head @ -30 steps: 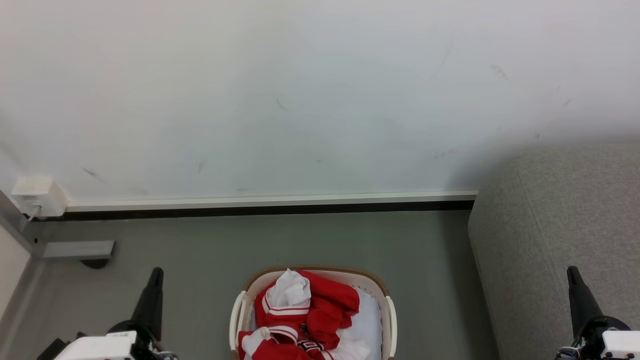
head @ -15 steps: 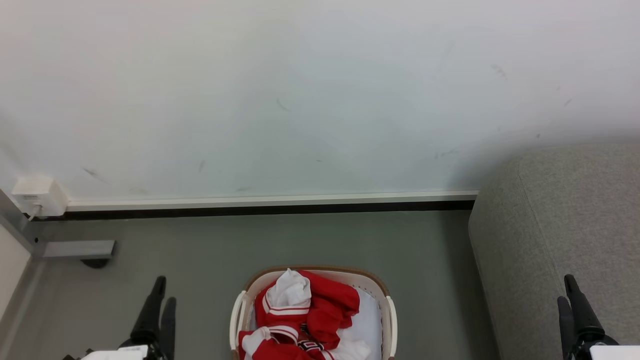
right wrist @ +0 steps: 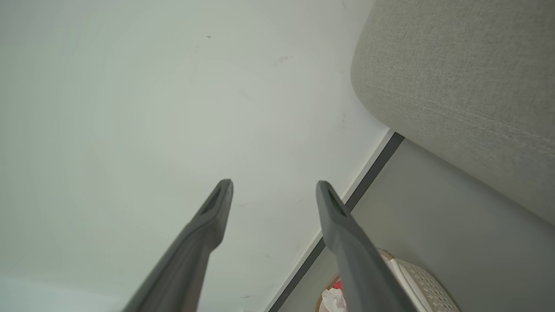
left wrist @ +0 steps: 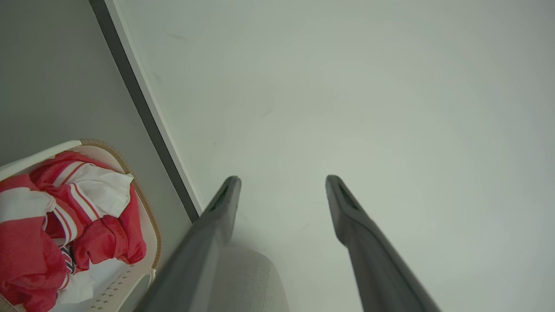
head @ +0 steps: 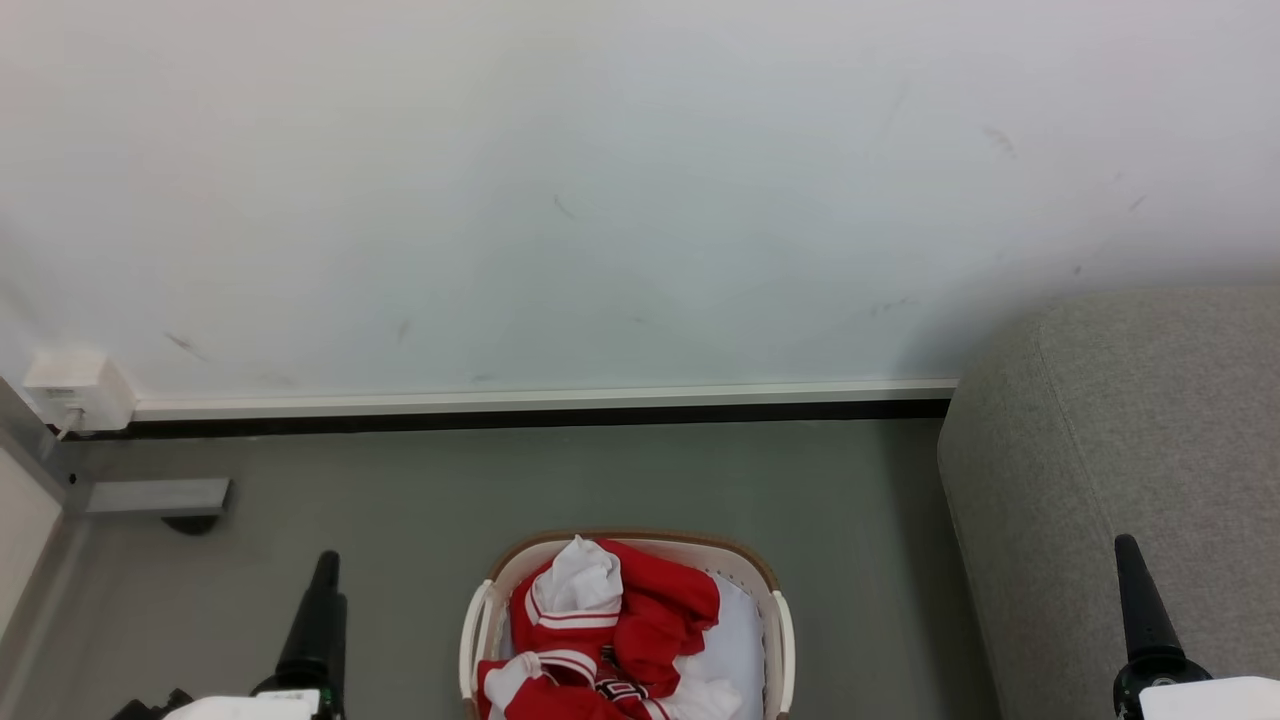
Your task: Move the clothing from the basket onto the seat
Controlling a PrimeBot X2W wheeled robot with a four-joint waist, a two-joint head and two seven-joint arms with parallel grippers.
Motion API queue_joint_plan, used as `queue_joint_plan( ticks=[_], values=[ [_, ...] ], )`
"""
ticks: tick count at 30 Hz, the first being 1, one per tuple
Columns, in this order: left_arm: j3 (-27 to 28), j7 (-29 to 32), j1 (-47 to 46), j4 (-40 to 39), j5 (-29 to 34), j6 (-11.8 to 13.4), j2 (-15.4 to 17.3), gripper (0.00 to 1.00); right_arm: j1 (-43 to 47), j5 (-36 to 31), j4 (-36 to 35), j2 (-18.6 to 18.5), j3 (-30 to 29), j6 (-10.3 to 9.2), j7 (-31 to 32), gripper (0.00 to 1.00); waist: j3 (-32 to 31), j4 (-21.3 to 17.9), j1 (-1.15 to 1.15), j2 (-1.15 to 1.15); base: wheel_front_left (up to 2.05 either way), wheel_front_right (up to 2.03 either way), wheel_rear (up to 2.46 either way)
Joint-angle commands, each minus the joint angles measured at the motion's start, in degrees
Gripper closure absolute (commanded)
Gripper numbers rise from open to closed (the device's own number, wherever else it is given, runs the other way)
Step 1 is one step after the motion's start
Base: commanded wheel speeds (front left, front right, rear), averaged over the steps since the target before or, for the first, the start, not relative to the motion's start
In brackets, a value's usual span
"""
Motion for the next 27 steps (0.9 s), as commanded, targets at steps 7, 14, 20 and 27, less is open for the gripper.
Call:
queue_joint_plan(
  ticks=[7,14,20,27],
  values=[
    [-1.26,-2.04,-0.06,-1.14,5.57,1.08,0.47,0.00,-0.16,-7.70,-2.21,-0.64,0.52,-0.03,-2.05,0.00,0.02,-0.20,0.00,0.00,0.00,0.00,0.00],
    [-2.63,-3.56,0.14,-1.82,12.09,1.72,0.52,0.00,0.34,-14.71,-2.83,-0.71,2.11,-0.03,-3.57,0.00,0.03,-0.37,0.00,0.00,0.00,0.00,0.00],
    [-3.80,-4.76,0.48,-2.34,17.13,1.99,0.56,0.00,0.71,-20.41,-3.18,-0.76,2.99,-0.04,-4.78,0.00,0.06,-0.48,0.00,0.00,0.00,0.00,0.00],
    [-5.03,-6.09,0.54,-2.38,24.13,2.67,0.61,0.00,1.02,-27.01,-3.39,-0.82,4.47,-0.05,-6.10,0.00,0.11,-0.48,0.00,0.00,0.00,0.00,0.00]
  ],
)
